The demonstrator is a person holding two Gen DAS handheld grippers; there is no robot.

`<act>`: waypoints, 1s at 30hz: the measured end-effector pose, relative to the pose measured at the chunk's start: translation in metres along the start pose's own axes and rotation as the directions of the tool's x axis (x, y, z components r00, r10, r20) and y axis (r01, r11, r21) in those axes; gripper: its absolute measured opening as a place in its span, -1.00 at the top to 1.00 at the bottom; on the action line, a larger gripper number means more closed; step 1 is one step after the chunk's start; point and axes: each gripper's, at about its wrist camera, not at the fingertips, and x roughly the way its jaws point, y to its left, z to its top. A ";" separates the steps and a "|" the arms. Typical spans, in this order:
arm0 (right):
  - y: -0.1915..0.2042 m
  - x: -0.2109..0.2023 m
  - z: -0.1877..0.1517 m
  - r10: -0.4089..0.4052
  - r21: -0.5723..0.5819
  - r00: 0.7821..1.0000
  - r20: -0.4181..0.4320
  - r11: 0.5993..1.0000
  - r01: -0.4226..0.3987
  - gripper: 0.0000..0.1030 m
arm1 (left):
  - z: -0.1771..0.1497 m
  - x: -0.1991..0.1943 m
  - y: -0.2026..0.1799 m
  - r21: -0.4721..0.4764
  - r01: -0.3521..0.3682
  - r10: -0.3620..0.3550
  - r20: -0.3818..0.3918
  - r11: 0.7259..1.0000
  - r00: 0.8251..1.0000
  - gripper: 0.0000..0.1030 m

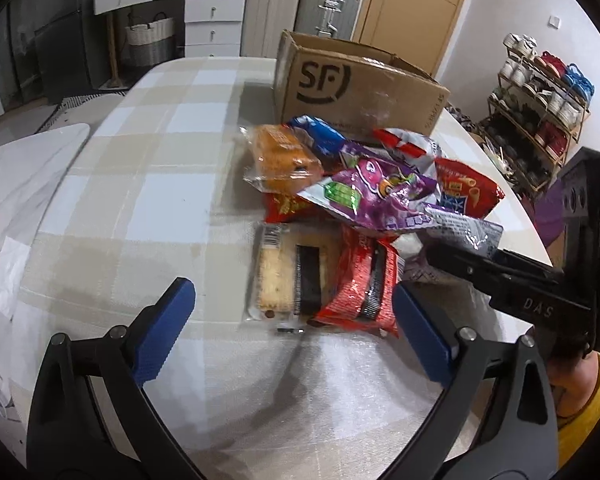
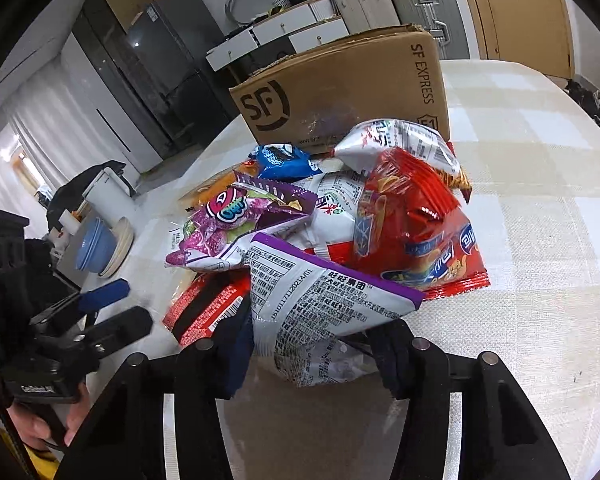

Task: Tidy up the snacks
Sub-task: 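Grasp the red wafer pack with the left tool while the right tool grasps the white-purple chip bag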

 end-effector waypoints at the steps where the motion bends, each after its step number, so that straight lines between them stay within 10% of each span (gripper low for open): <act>1: -0.002 0.000 -0.001 0.015 0.006 1.000 0.005 1.000 -0.015 0.06 | 0.000 0.002 -0.003 0.008 0.005 -0.005 -0.007 1.000 1.000 -0.81; 15: -0.017 -0.045 -0.016 0.130 0.044 0.985 0.117 0.990 -0.136 0.10 | 0.002 0.026 -0.069 0.217 -0.042 0.051 -0.035 0.975 0.998 -0.55; 22: -0.022 -0.058 -0.023 0.136 0.033 0.981 0.139 0.989 -0.142 0.10 | 0.000 0.048 -0.088 0.304 -0.108 0.130 -0.052 0.946 0.990 0.18; 30: -0.022 -0.069 -0.025 0.135 0.033 0.978 0.161 0.989 -0.142 0.10 | -0.008 0.037 -0.090 0.328 -0.075 0.094 -0.043 0.942 0.995 0.23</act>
